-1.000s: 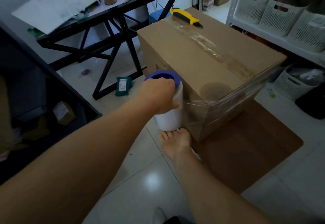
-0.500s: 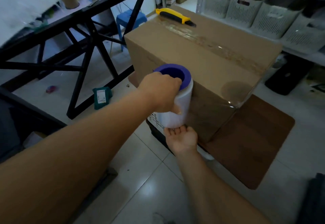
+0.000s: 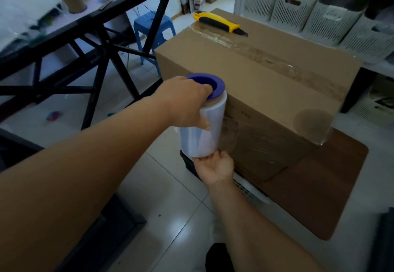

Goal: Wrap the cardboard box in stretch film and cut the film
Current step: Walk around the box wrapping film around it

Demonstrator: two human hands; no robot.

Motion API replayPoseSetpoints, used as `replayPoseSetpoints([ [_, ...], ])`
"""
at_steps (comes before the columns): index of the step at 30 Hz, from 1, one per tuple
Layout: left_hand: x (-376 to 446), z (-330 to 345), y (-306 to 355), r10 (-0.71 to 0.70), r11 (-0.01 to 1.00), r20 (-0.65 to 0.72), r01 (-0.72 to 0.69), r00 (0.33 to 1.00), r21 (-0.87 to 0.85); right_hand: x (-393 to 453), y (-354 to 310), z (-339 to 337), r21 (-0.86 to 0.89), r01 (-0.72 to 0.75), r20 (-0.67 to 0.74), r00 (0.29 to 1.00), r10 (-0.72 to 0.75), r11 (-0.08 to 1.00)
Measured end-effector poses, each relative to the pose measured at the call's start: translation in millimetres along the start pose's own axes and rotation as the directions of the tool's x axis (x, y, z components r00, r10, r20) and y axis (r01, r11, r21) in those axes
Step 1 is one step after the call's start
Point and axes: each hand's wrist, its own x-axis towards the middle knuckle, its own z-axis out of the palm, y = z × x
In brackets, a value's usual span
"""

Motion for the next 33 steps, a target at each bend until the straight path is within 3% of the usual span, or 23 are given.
replayPoseSetpoints([
  [6,5,-9,-18,0.032,0.998,-0.066,-0.028,0.997,0.063,11,8,20,0.010,-0.071,0.041,0.997,0.070,0.997],
  [12,3,-10,-44,0.034,0.997,-0.041,-0.031,0.999,0.067,27,23,33,0.003,-0.091,0.042,0.995,0.091,0.996],
  [33,19,0,-165,0.167,0.978,-0.047,-0.160,0.985,0.135,101,110,97,0.181,0.035,0.126,0.990,-0.059,0.983],
])
